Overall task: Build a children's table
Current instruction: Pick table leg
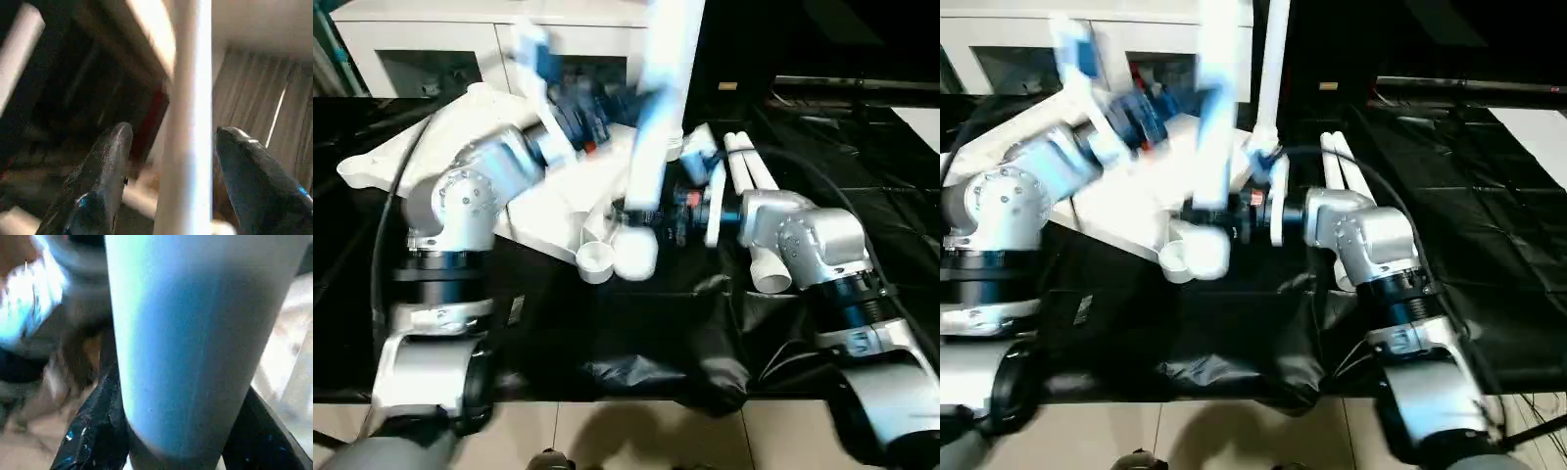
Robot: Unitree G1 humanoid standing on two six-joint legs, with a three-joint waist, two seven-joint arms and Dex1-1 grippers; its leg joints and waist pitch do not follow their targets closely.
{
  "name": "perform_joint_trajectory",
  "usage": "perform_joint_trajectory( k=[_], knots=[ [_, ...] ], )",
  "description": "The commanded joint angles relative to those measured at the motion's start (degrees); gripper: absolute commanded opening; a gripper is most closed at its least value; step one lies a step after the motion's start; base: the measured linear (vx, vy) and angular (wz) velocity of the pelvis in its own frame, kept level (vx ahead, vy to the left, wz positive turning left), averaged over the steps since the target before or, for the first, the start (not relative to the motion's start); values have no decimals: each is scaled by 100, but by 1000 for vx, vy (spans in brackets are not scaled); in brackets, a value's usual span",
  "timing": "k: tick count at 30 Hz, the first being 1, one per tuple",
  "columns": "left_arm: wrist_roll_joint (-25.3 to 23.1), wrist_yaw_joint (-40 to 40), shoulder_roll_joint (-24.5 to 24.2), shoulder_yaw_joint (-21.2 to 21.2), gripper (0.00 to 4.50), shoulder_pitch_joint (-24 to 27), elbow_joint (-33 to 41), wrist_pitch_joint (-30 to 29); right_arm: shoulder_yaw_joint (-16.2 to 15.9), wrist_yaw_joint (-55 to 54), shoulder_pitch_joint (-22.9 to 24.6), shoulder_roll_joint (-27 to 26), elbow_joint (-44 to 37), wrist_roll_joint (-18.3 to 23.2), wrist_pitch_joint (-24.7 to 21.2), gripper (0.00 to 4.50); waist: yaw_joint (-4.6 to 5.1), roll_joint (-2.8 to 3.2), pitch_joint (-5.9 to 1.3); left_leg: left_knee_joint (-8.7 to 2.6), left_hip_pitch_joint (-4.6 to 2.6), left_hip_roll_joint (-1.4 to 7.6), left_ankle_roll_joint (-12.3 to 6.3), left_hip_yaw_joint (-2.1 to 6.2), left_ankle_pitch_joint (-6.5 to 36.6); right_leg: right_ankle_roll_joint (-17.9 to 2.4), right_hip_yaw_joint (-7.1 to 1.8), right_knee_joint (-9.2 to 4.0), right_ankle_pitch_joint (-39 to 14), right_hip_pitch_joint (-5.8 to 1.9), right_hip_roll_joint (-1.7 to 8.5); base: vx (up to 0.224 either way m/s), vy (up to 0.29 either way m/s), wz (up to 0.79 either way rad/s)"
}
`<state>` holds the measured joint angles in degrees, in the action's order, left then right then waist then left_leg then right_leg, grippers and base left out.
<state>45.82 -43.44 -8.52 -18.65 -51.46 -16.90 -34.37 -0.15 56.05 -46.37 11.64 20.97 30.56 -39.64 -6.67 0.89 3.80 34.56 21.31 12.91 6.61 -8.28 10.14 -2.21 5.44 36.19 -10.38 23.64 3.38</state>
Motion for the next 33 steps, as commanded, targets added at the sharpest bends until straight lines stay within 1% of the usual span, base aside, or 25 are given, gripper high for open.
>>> perform_joint_trajectory(
  k=[1, 2, 4, 5, 6, 7, 8, 9, 10, 11, 13, 14, 15, 17, 18, 19, 20, 21, 22, 23, 24, 26, 28, 30, 33],
  knots=[
    [-194, -256, -291, 46, 304, 131, -250, 155, 343, -639, 80, 2, 15, -94, 417, 186, -13, 134, -548, -268, -9, -65, -113, -83, 369, -1077, -269, -377, -231, -448, 329, 0, 0, 0],
    [-469, -373, -457, 222, 304, 155, -366, 259, 394, -858, 98, 17, 42, -209, 518, 186, 4, 105, -542, -277, -11, -73, -107, -87, 381, -1036, -268, -387, -268, -451, 318, 0, 0, 0],
    [-1167, -611, -891, 793, 304, 206, -596, 556, 399, -1233, 179, 106, 28, -506, 735, 186, 32, 120, -537, -298, -33, -89, -39, -83, 430, -825, -269, -393, -489, -462, 302, 0, 0, 0],
    [-1741, -815, -1205, 1276, 304, 252, -761, 908, 389, -1462, 241, 172, 13, -732, 882, 186, 24, 125, -536, -307, -33, -81, -37, -70, 423, -756, -272, -425, -590, -463, 322, 0, 0, 0],
    [-2223, -1039, -1476, 1747, 304, 292, -904, 1198, 342, -1528, 352, 250, -92, -887, 934, 186, 34, 139, -546, -308, -51, -75, 18, -76, 424, -691, -280, -404, -614, -457, 317, 0, 0, 0],
    [-2380, -1114, -1565, 1902, 304, 305, -951, 1292, 326, -1547, 390, 276, -128, -937, 949, 186, 27, 143, -553, -313, -61, -61, 22, -68, 398, -639, -285, -391, -582, -457, 319, 0, 0, 0],
    [-2964, -1399, -1853, 2444, 304, 335, -1183, 1686, 286, -1584, 541, 354, -293, -1061, 956, 186, 37, 137, -545, -314, -49, -59, 38, -67, 379, -676, -289, -385, -507, -460, 325, 0, 0, 0],
    [-3832, -1850, -2290, 3317, 304, 332, -1619, 2205, 321, -1596, 818, 434, -690, -1065, 791, 186, 15, 135, -544, -327, -59, -52, 12, -54, 371, -676, -290, -404, -454, -458, 325, 0, 0, 0],
    [-3832, -1850, -2290, 3317, 304, 332, -1619, 2205, 321, -1596, 818, 434, -690, -1065, 791, 186, 52, 132, -532, -329, -45, -61, 5, -72, 412, -638, -306, -373, -375, -469, 311, 0, 0, 0],
    [-4272, -2159, -2492, 3774, 304, 273, -1961, 2485, 372, -1606, 982, 460, -964, -991, 639, 186, 54, 148, -546, -327, -48, -62, 29, -64, 388, -671, -303, -362, -319, -481, 333, 0, 0, 0],
    [-4461, -2331, -2564, 3969, 304, 219, -2150, 2630, 395, -1622, 1064, 480, -1101, -953, 573, 186, 58, 160, -552, -319, -34, -67, 40, -73, 330, -803, -314, -359, -130, -488, 339, 0, 0, 0],
    [-4799, -2554, -2614, 4303, 304, 61, -2541, 2786, 424, -1695, 1201, 512, -1251, -878, 515, 186, 64, 180, -553, -316, -26, -67, 56, -69, 350, -842, -313, -352, -122, -495, 347, 0, 0, 0],
    [-4896, -2614, -2616, 4393, 304, 6, -2672, 2817, 427, -1734, 1235, 517, -1275, -854, 516, 186, 62, 165, -534, -319, -33, -74, 68, -83, 476, -855, -316, -379, -245, -485, 342, 0, 0, 0],
    [-5312, -2685, -2602, 4692, 304, -184, -3193, 3150, 417, -1859, 1340, 520, -1328, -833, 547, 186, 63, 167, -523, -335, -49, -75, 92, -83, 620, -852, -317, -420, -498, -477, 351, 0, 0, 0],
    [-5312, -2685, -2602, 4692, 304, -184, -3193, 3150, 417, -1859, 1340, 520, -1328, -833, 547, 186, 61, 169, -523, -338, -50, -77, 125, -79, 686, -832, -315, -427, -655, -488, 359, 0, 0, 0],
    [-5450, -2580, -2575, 4766, 304, -257, -3377, 3238, 409, -1882, 1354, 515, -1328, -839, 557, 186, 63, 217, -524, -335, -54, -66, 152, -71, 716, -858, -315, -419, -691, -481, 375, 0, 0, 0],
    [-5621, -2348, -2500, 4844, 304, -361, -3655, 3357, 398, -1897, 1379, 505, -1335, -856, 575, 186, 77, 192, -506, -332, -47, -80, 149, -82, 801, -838, -310, -459, -825, -478, 356, 0, 0, 0],
    [-5715, -2190, -2445, 4873, 304, -422, -3822, 3479, 396, -1908, 1388, 496, -1333, -878, 588, 186, 94, 208, -489, -334, -56, -92, 152, -87, 902, -801, -298, -497, -1014, -471, 340, 0, 0, 0],
    [-5871, -1852, -2360, 4938, 304, -518, -4082, 3609, 394, -1936, 1410, 479, -1357, -902, 589, 186, 90, 197, -514, -327, -45, -89, 147, -76, 858, -801, -304, -479, -1012, -503, 357, 0, 0, 0],
    [-6013, -1637, -2300, 5009, 304, -605, -4319, 3847, 405, -1963, 1447, 456, -1428, -919, 552, 186, 85, 199, -517, -323, -48, -88, 138, -78, 818, -796, -305, -478, -972, -495, 349, 0, 0, 0],
    [-6149, -1367, -2208, 5081, 304, -703, -4626, 3961, 421, -2004, 1498, 426, -1544, -925, 473, 186, 72, 224, -525, -312, -45, -88, 116, -72, 744, -793, -312, -470, -876, -497, 349, 0, 0, 0],
    [-6235, -1318, -2187, 5155, 304, -721, -4733, 4037, 413, -2014, 1531, 416, -1600, -925, 434, 186, 66, 196, -547, -315, -25, -88, 88, -59, 618, -809, -310, -440, -642, -522, 341, 0, 0, 0],
    [-6301, -1128, -2082, 5185, 304, -766, -4974, 4104, 388, -2037, 1582, 423, -1681, -919, 369, 186, 73, 220, -548, -309, -28, -74, 83, -57, 598, -913, -311, -427, -508, -511, 357, 0, 0, 0],
    [-6318, -972, -2020, 5178, 304, -778, -5076, 4094, 379, -2042, 1599, 438, -1701, -920, 351, 186, 82, 213, -550, -298, -24, -90, 69, -61, 611, -948, -310, -427, -425, -530, 343, 0, 0, 0],
    [-6505, -823, -1899, 5214, 304, -821, -5391, 4245, 359, -2100, 1631, 524, -1768, -834, 302, 186, 94, 207, -543, -296, -27, -99, 37, -70, 637, -940, -311, -451, -548, -529, 344, 0, 0, 0]
  ],
)
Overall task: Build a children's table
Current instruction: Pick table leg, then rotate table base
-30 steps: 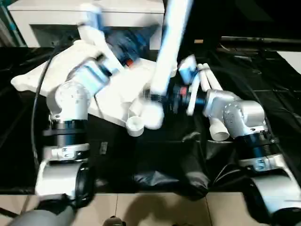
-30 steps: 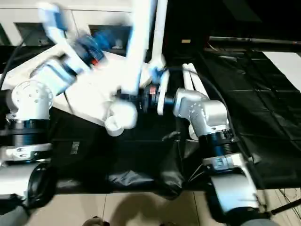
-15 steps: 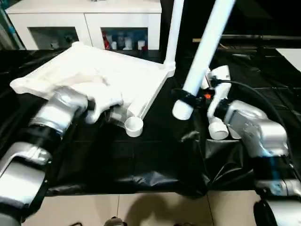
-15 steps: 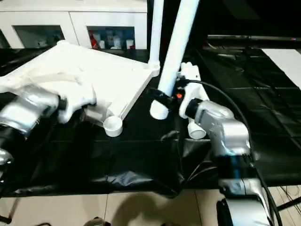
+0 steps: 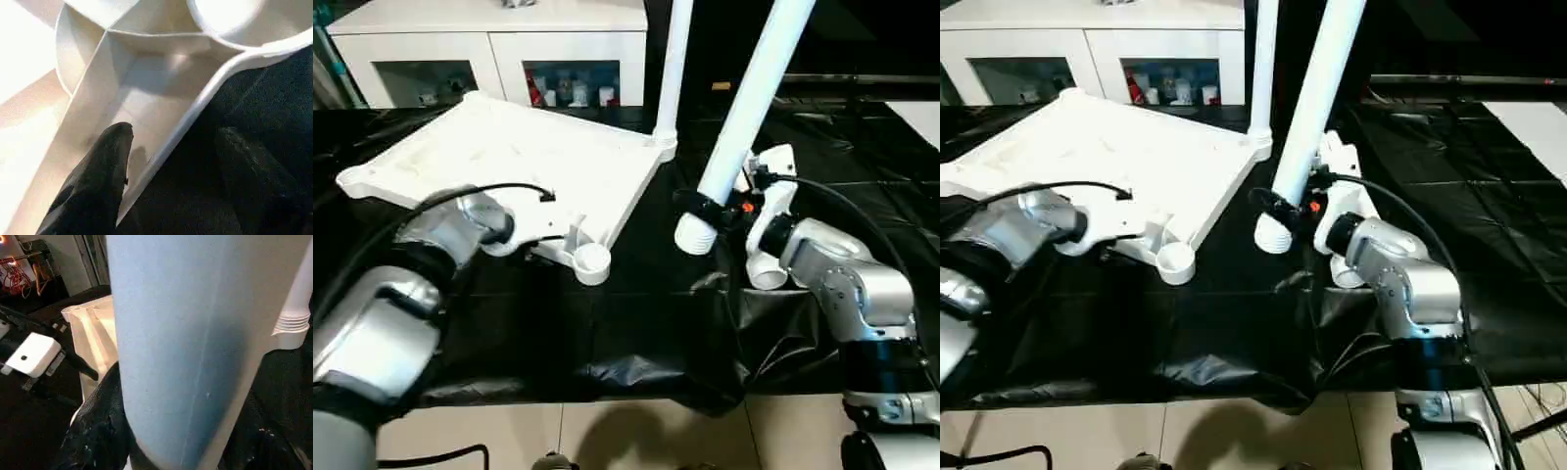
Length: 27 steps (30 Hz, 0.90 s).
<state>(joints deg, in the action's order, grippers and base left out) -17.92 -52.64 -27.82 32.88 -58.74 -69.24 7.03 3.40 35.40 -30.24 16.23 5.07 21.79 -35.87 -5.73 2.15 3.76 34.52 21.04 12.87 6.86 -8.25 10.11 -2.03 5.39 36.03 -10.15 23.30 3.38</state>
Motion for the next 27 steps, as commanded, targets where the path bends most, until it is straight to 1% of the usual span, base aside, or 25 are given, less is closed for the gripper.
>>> perform_joint_trajectory(
  k=[1, 2, 5, 6, 7, 8, 9, 10, 11, 12, 13, 14, 15, 16, 17, 18, 19, 20, 21, 22, 23, 24, 25, 26, 27],
  knots=[
    [-166, 99, 58, 64, 304, -95, -224, 143, 8, -42, 27, 84, -202, 59, -94, 186, 3, 71, -529, -294, 1, -104, -6, -77, 652, -911, -300, -460, -666, -495, 332, 0, 0, 0],
    [-169, 55, 84, 51, 304, -88, -260, 184, 18, -41, 44, 102, -239, 73, -118, 186, -2, 90, -535, -295, -3, -97, -3, -69, 651, -912, -302, -456, -679, -495, 341, 0, 0, 0],
    [-275, 17, 166, 65, 304, -110, -451, 301, 21, -50, 86, 129, -318, 71, -156, 186, 6, 74, -533, -294, 3, -98, -31, -73, 661, -928, -300, -466, -672, -494, 337, 0, 0, 0],
    [-280, -118, 191, 72, 304, -109, -496, 280, 24, -51, 101, 148, -366, 68, -189, 186, 9, 48, -534, -298, 3, -97, -47, -72, 631, -921, -302, -468, -656, -501, 339, 0, 0, 0],
    [-312, -166, 203, 87, 304, -121, -537, 281, 33, -51, 104, 151, -395, 72, -219, 186, 10, 63, -537, -297, 0, -90, -49, -70, 618, -939, -305, -453, -645, -495, 347, 0, 0, 0],
    [-365, -305, 217, 128, 304, -144, -581, 318, 43, -46, 118, 167, -458, 84, -268, 186, 13, 39, -533, -298, -2, -93, -60, -76, 619, -937, -305, -463, -659, -492, 340, 0, 0, 0],
    [-360, -411, 232, 125, 287, -160, -595, 313, 46, -38, 126, 185, -493, 91, -295, 186, 13, -6, -529, -304, 2, -97, -78, -80, 591, -924, -307, -461, -712, -501, 344, 0, 0, 0],
    [-357, -443, 235, 126, 270, -164, -595, 312, 45, -34, 125, 190, -498, 94, -301, 186, 13, 22, -526, -304, 5, -90, -90, -77, 555, -921, -305, -461, -760, -496, 357, 0, 0, 0],
    [-346, -735, 257, 134, 270, -202, -610, 300, 35, -8, 137, 230, -561, 116, -364, 186, 26, -72, -525, -308, 12, -90, -112, -90, 542, -909, -309, -472, -758, -504, 353, 0, 0, 0],
    [-372, -997, 259, 176, 267, -235, -622, 276, 17, 12, 135, 263, -589, 119, -402, 186, 16, -48, -524, -313, 12, -90, -144, -86, 459, -916, -313, -466, -761, -505, 367, 0, 0, 0],
    [-424, -1256, 265, 201, 256, -269, -656, 253, -7, 25, 139, 303, -629, 139, -447, 186, 29, -84, -523, -312, 18, -86, -172, -93, 415, -922, -316, -463, -727, -502, 367, 0, 0, 0],
    [-490, -1487, 258, 247, 256, -297, -680, 228, -27, 34, 151, 341, -691, 164, -504, 186, 25, -70, -522, -312, 17, -92, -180, -89, 392, -930, -314, -449, -713, -506, 365, 0, 0, 0],
    [-621, -1681, 244, 343, 240, -331, -712, 239, -52, 51, 148, 377, -723, 176, -553, 186, 18, -134, -525, -313, 25, -96, -219, -99, 326, -909, -321, -439, -693, -518, 376, 0, 0, 0],
    [-710, -1793, 231, 405, 226, -352, -734, 256, -66, 56, 151, 399, -761, 188, -594, 186, 21, -114, -520, -318, 10, -81, -230, -101, 321, -894, -325, -454, -750, -494, 385, 0, 0, 0],
    [-842, -1822, 215, 486, 226, -381, -758, 238, -86, 75, 149, 422, -806, 194, -655, 186, 17, -105, -516, -319, 5, -79, -234, -100, 336, -887, -324, -461, -783, -488, 385, 0, 0, 0],
    [-920, -1834, 218, 531, 221, -413, -775, 154, -120, 102, 138, 446, -819, 183, -686, 186, 19, -167, -494, -329, 13, -78, -242, -105, 347, -861, -323, -458, -820, -491, 387, 0, 0, 0],
    [-1015, -1833, 224, 581, 209, -464, -788, -1, -181, 138, 131, 477, -871, 172, -750, 186, 18, -172, -446, -344, 0, -76, -260, -110, 390, -826, -321, -477, -964, -461, 390, 0, 0, 0],
    [-1019, -1830, 225, 582, 209, -471, -784, -24, -193, 140, 136, 478, -889, 172, -762, 186, 25, -160, -439, -346, -5, -70, -262, -107, 426, -817, -320, -484, -1049, -454, 391, 0, 0, 0],
    [-1019, -1830, 225, 582, 185, -472, -784, -27, -195, 140, 137, 478, -892, 172, -764, 186, 27, -165, -426, -346, -8, -72, -266, -112, 500, -779, -320, -513, -1231, -449, 404, 0, 0, 0],
    [-987, -1873, 239, 550, 185, -481, -782, -93, -213, 137, 141, 471, -911, 174, -777, 186, 23, -181, -414, -354, -18, -70, -263, -110, 541, -770, -319, -523, -1354, -440, 408, 0, 0, 0],
    [-890, -1950, 282, 452, 175, -494, -772, -238, -236, 127, 136, 451, -896, 170, -772, 186, 25, -181, -418, -355, -15, -71, -259, -109, 533, -763, -318, -525, -1372, -443, 404, 0, 0, 0],
    [-811, -2017, 315, 372, 175, -504, -764, -352, -252, 117, 131, 436, -883, 168, -767, 186, 26, -192, -405, -358, -14, -73, -241, -112, 524, -784, -318, -519, -1356, -436, 400, 0, 0, 0],
    [-671, -2048, 370, 234, 162, -503, -751, -496, -270, 107, 128, 408, -856, 164, -749, 186, 22, -208, -407, -363, -13, -64, -245, -103, 516, -812, -320, -514, -1301, -437, 407, 0, 0, 0],
    [-368, -2126, 475, -75, 149, -489, -734, -761, -301, 70, 141, 355, -830, 154, -720, 186, 20, -212, -417, -358, -17, -67, -247, -110, 509, -851, -320, -505, -1245, -441, 405, 0, 0, 0],
    [-333, -2134, 486, -109, 140, -488, -733, -790, -303, 66, 143, 350, -828, 154, -718, 186, 0, -208, -431, -349, -21, -76, -268, -116, 453, -933, -320, -495, -1140, -441, 418, 0, 0, 0]
  ],
)
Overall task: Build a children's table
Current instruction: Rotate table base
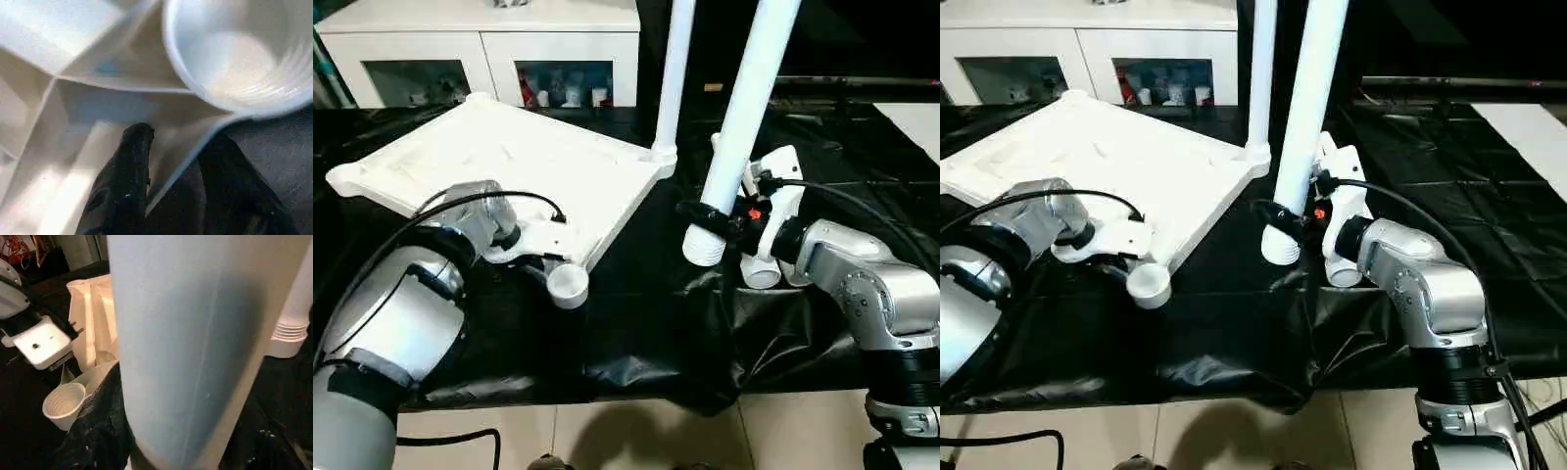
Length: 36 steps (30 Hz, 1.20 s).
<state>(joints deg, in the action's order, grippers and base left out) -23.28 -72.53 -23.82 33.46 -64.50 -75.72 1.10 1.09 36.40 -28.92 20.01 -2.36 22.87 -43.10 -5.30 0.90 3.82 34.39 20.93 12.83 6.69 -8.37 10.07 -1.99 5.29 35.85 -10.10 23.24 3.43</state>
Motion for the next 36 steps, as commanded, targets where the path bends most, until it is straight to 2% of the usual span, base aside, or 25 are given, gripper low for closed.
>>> perform_joint_trajectory(
  k=[1, 4, 5, 6, 8, 12, 14, 16, 18, 19, 20, 21, 22, 23, 24, 25, 26, 27, 28, 29, 30, 31, 35, 36],
  knots=[
    [591, -226, 215, -537, 137, 84, -76, -602, -75, -72, 32, -81, -91, 55, 15, 186, -60, -73, -459, -333, -13, -55, -261, -93, 434, -997, -311, -452, -1028, -439, 414, 0, 0, 0],
    [882, -290, 318, -861, 122, 80, -75, -983, -69, -115, 57, -128, -124, 73, -5, 186, -99, -67, -477, -328, -3, -46, -277, -93, 350, -1131, -311, -425, -754, -447, 424, 0, 0, 0],
    [981, -199, 351, -980, 114, 116, -74, -1184, -65, -142, 86, -158, -142, 77, -3, 186, -118, -15, -502, -321, 2, -41, -278, -79, 303, -1206, -309, -393, -565, -465, 432, 0, 0, 0],
    [1026, -114, 372, -1041, 111, 172, -74, -1347, -55, -172, 118, -183, -150, 77, 4, 186, -104, -50, -504, -325, 19, -42, -270, -81, 320, -1219, -305, -394, -450, -480, 428, 0, 0, 0],
    [1059, 61, 414, -1098, 96, 302, -59, -1587, -47, -222, 178, -224, -164, 66, 15, 186, -94, -60, -509, -320, 31, -69, -255, -84, 339, -1180, -302, -393, -435, -506, 421, 0, 0, 0],
    [1307, 672, 573, -1416, 80, 633, 100, -1722, -55, -321, 306, -313, -190, 28, 46, 186, -60, -45, -486, -321, 22, -94, -247, -96, 504, -1038, -285, -484, -945, -501, 408, 0, 0, 0],
    [1395, 877, 619, -1522, 71, 692, 145, -1717, -52, -344, 327, -332, -191, 21, 54, 186, -60, -32, -472, -320, -6, -94, -251, -106, 603, -968, -281, -524, -1255, -471, 397, 0, 0, 0],
    [1552, 1292, 709, -1766, 55, 866, 359, -1630, -29, -416, 356, -388, -179, 20, 58, 186, -66, -33, -451, -348, -43, -74, -211, -94, 777, -831, -263, -571, -1729, -463, 406, 0, 0, 0],
    [1578, 1410, 739, -1840, 50, 1044, 626, -1483, -25, -453, 362, -422, -156, 16, 74, 186, -47, -28, -442, -364, -40, -59, -192, -82, 864, -797, -260, -581, -1843, -457, 409, 0, 0, 0],
    [1597, 1506, 766, -1892, 46, 1183, 834, -1439, -24, -477, 362, -449, -128, 11, 93, 186, -54, -25, -448, -376, -68, -47, -172, -79, 929, -747, -265, -592, -1933, -440, 413, 0, 0, 0],
    [1611, 1540, 779, -1914, 30, 1253, 937, -1435, -25, -488, 359, -463, -108, 7, 106, 186, -45, -31, -440, -378, -68, -58, -174, -82, 947, -710, -264, -606, -1989, -434, 405, 0, 0, 0],
    [1653, 1550, 788, -1946, 30, 1480, 1292, -1177, -34, -516, 340, -498, -42, -12, 149, 186, -57, -39, -445, -380, -71, -58, -161, -81, 959, -652, -267, -614, -2081, -442, 422, 0, 0, 0],
    [1657, 1544, 785, -1944, 22, 1505, 1331, -1131, -36, -519, 337, -501, -35, -15, 155, 186, -44, -37, -442, -386, -62, -58, -162, -81, 926, -625, -268, -620, -2098, -433, 419, 0, 0, 0],
    [1644, 1467, 738, -1887, 16, 1733, 1668, -636, -62, -532, 314, -519, 21, -45, 201, 186, -57, -32, -449, -387, -81, -48, -155, -80, 934, -623, -275, -621, -2119, -420, 431, 0, 0, 0],
    [1618, 1423, 699, -1842, 5, 1840, 1822, -355, -78, -538, 302, -526, 43, -59, 222, 186, -35, -23, -453, -401, -62, -32, -155, -76, 920, -611, -285, -614, -2044, -422, 428, 0, 0, 0],
    [1580, 1368, 634, -1787, 2, 1986, 2035, -6, -100, -544, 285, -534, 67, -76, 249, 186, -47, -16, -459, -409, -78, -14, -134, -73, 925, -612, -286, -598, -1967, -408, 431, 0, 0, 0],
    [1580, 1368, 634, -1787, 30, 1986, 2035, -6, -100, -544, 285, -534, 67, -76, 249, 186, -51, -11, -466, -407, -91, -14, -135, -74, 937, -609, -288, -603, -1943, -396, 432, 0, 0, 0],
    [1591, 1327, 605, -1779, 30, 2051, 2132, 205, -111, -548, 266, -544, 95, -87, 268, 186, -48, -32, -466, -415, -73, -14, -129, -74, 912, -605, -292, -582, -1872, -415, 433, 0, 0, 0],
    [1574, 1337, 561, -1759, 59, 2106, 2242, 341, -117, -555, 245, -555, 122, -98, 286, 186, -60, -21, -475, -415, -68, -10, -123, -71, 852, -602, -297, -560, -1764, -410, 435, 0, 0, 0],
    [1559, 1352, 533, -1746, 61, 2138, 2313, 410, -121, -560, 232, -561, 139, -104, 297, 186, -58, -16, -481, -410, -67, -9, -127, -78, 822, -615, -304, -555, -1686, -408, 436, 0, 0, 0],
    [1559, 1352, 533, -1746, 61, 2138, 2313, 410, -121, -560, 232, -561, 139, -104, 297, 186, -64, -12, -495, -407, -57, -1, -126, -76, 717, -676, -312, -519, -1428, -420, 435, 0, 0, 0],
    [1559, 1352, 533, -1746, 83, 2138, 2313, 410, -121, -560, 232, -561, 139, -104, 297, 186, -71, -10, -497, -402, -64, 0, -132, -84, 681, -738, -318, -503, -1239, -409, 429, 0, 0, 0],
    [1811, 1314, 356, -2003, 116, 2508, 3146, -58, -132, -557, 212, -552, 186, -126, 361, 186, -92, -20, -537, -383, -35, 22, -138, -78, 460, -923, -329, -388, -660, -430, 448, 0, 0, 0],
    [1811, 1314, 356, -2003, 116, 2508, 3146, -58, -132, -557, 212, -552, 186, -126, 361, 186, -89, -28, -515, -382, -28, 9, -165, -92, 464, -935, -324, -404, -656, -408, 433, 0, 0, 0]
  ],
)
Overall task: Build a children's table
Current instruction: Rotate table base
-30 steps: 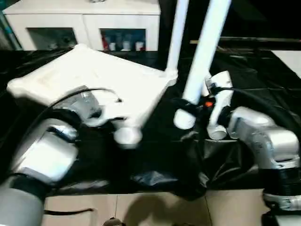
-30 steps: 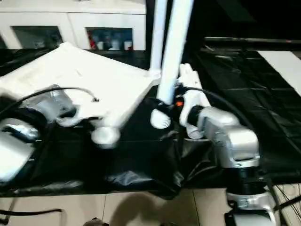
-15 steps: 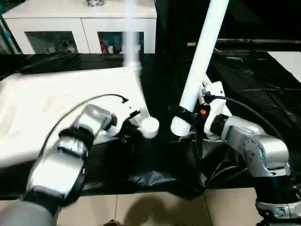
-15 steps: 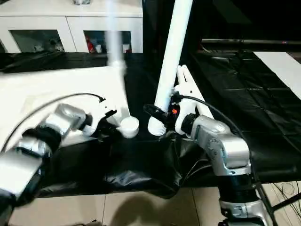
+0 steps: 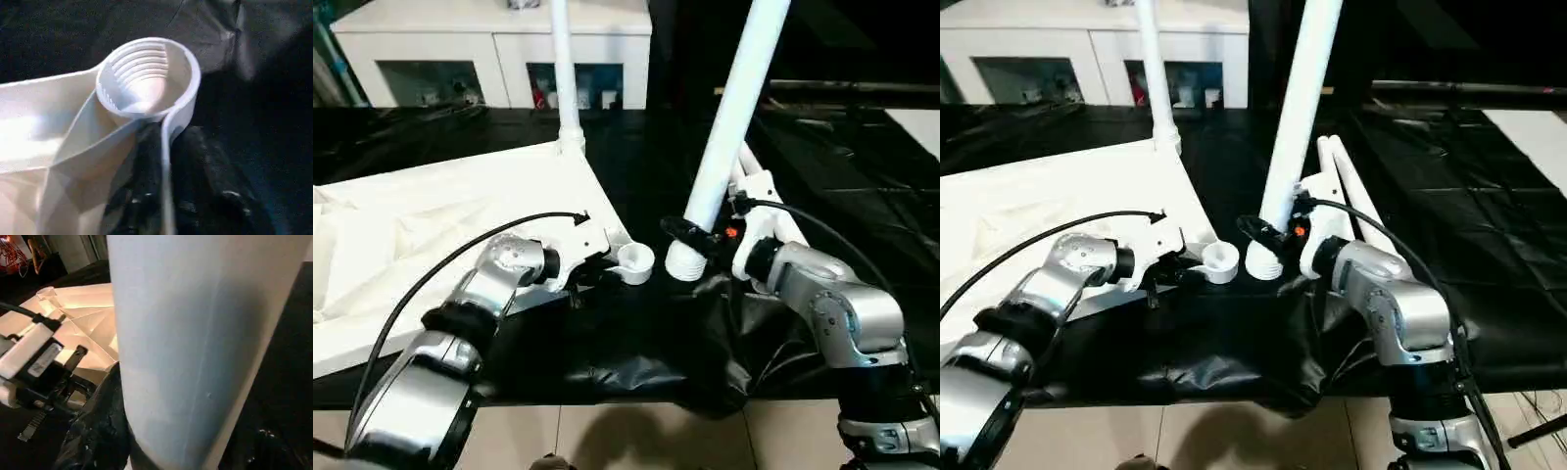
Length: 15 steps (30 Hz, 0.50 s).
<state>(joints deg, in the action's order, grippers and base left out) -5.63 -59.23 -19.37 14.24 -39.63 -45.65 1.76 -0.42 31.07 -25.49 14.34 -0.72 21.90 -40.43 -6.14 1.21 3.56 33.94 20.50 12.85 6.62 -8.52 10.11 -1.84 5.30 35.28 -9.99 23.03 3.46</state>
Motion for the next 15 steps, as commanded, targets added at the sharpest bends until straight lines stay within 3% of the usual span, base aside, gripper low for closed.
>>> perform_joint_trajectory(
  k=[1, 4, 6, 7, 11, 12, 15],
  knots=[
    [-23, 56, -181, -85, 128, 79, 198, -129, 12, -15, -140, 19, 53, -34, 119, 186, -5, -53, -489, -335, 17, -8, -163, -83, 474, -933, -321, -357, -722, -388, 421, 0, 0, 0],
    [-99, 91, -338, -93, 135, 79, 84, -143, -20, 41, -164, 30, 94, -44, 148, 186, 4, -57, -454, -355, 9, -21, -105, -85, 694, -714, -315, -428, -1304, -375, 421, 0, 0, 0],
    [-69, 69, -433, -124, 138, 90, 76, -256, -38, 74, -176, 33, 121, -54, 173, 186, 8, -44, -451, -363, 1, -15, -77, -79, 721, -663, -316, -435, -1398, -366, 422, 0, 0, 0],
    [-20, 20, -531, -172, 104, 132, 174, -388, -52, 85, -176, 39, 130, -65, 191, 186, 8, -38, -450, -367, -9, -7, -57, -78, 757, -680, -316, -435, -1411, -356, 426, 0, 0, 0],
    [137, -38, -586, -304, 88, 259, 548, -702, -60, 92, -165, 47, 116, -56, 192, 186, 32, -37, -450, -367, -5, -5, -33, -77, 771, -768, -321, -412, -1281, -359, 426, 0, 0, 0],
    [192, -95, -610, -316, 60, 315, 689, -761, -69, 101, -155, 50, 111, -54, 196, 186, 33, -46, -451, -366, -3, -5, -37, -79, 761, -782, -323, -409, -1277, -365, 432, 0, 0, 0],
    [212, -292, -651, -196, 53, 438, 813, -784, -94, 111, -145, 37, 138, -62, 230, 186, 42, -36, -451, -365, -5, -6, -69, -82, 721, -804, -328, -408, -1191, -352, 417, 0, 0, 0]
  ],
)
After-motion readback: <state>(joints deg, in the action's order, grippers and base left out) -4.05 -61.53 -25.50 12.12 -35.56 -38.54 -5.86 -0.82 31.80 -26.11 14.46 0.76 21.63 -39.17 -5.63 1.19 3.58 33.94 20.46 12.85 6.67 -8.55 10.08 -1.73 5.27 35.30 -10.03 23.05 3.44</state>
